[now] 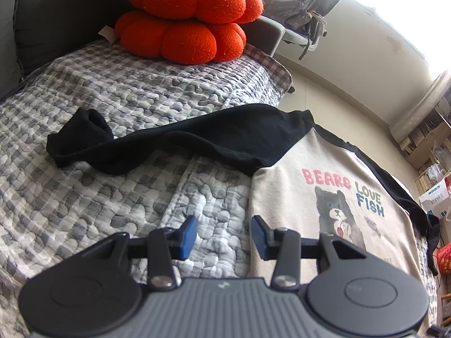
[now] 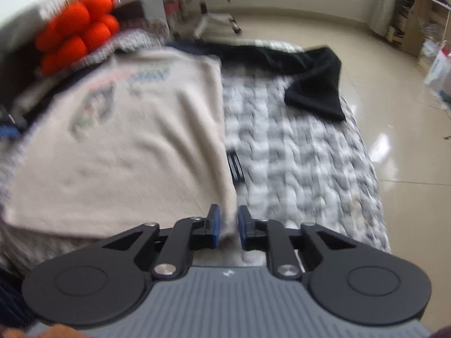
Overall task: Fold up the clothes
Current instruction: 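Pinch the beige hem with right tool, then move over the black sleeve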
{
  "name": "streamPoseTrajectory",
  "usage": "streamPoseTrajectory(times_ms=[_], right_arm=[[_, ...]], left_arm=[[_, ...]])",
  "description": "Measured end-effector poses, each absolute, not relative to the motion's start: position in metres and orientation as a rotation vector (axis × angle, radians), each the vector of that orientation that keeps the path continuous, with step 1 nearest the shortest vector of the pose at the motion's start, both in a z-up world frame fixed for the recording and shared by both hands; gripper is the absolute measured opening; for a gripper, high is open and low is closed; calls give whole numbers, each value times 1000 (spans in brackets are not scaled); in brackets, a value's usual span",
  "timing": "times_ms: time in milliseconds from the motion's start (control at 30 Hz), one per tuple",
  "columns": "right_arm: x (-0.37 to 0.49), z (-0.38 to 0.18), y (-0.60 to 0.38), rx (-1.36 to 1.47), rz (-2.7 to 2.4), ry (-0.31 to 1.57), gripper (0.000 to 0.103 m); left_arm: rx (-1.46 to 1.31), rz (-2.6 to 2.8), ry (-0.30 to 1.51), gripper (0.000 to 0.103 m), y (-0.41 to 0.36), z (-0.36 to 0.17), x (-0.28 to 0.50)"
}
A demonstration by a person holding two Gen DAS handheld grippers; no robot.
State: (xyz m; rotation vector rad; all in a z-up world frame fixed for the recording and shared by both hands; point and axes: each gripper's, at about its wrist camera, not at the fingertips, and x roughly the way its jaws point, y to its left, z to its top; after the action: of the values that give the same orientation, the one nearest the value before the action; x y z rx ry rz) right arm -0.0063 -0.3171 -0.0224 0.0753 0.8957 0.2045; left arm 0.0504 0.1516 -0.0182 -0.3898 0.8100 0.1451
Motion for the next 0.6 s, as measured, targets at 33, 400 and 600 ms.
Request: streamPoseTrajectory(times_ms=[33, 400, 600], right_arm=[[3, -18, -319, 93, 207, 882, 29], [137, -7, -324, 277, 213, 844, 39], [209, -28, -321, 338, 156, 857, 57]], left_arm=[[-392, 141, 808, 44, 152, -18, 51], [-383, 122, 817, 45, 145, -21, 60], [-362, 130, 835, 46, 144, -27, 66]])
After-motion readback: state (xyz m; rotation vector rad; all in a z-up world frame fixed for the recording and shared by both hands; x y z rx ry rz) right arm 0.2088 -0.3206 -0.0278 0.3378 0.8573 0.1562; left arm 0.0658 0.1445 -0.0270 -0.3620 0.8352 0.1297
